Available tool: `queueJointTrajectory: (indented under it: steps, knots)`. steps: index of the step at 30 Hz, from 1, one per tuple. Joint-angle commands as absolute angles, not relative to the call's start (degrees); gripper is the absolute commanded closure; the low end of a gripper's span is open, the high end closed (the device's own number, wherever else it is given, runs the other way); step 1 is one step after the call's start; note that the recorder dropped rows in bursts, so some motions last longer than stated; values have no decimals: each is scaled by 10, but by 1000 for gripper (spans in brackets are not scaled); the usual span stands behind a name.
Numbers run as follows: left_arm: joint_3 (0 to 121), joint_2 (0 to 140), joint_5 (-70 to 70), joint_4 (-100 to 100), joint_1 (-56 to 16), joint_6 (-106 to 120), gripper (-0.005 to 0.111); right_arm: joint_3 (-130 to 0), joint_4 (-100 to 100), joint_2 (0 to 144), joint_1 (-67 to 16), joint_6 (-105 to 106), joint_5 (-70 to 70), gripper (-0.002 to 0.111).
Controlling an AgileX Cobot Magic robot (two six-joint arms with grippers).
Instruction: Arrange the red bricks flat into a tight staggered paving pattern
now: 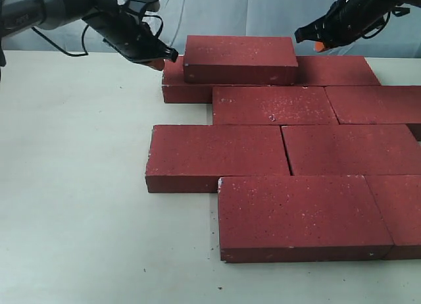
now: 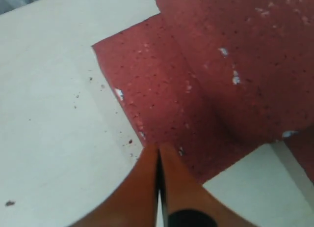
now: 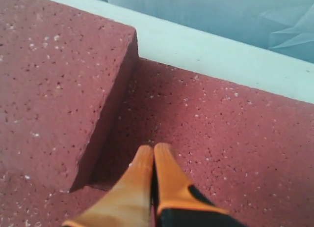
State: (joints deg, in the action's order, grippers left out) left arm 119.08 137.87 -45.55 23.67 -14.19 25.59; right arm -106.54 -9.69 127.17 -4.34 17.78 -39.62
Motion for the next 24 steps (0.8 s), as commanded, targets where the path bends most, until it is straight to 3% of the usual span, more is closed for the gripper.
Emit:
queueJointTrajectory:
  steps: [1, 24]
  knots:
    - [1196, 1386, -442, 262, -152, 272, 107, -1072, -120, 1285, -41, 182, -380, 109]
    - [1196, 1381, -425, 307, -171, 323, 107, -1072, -119, 1308, -88, 200, -362, 109]
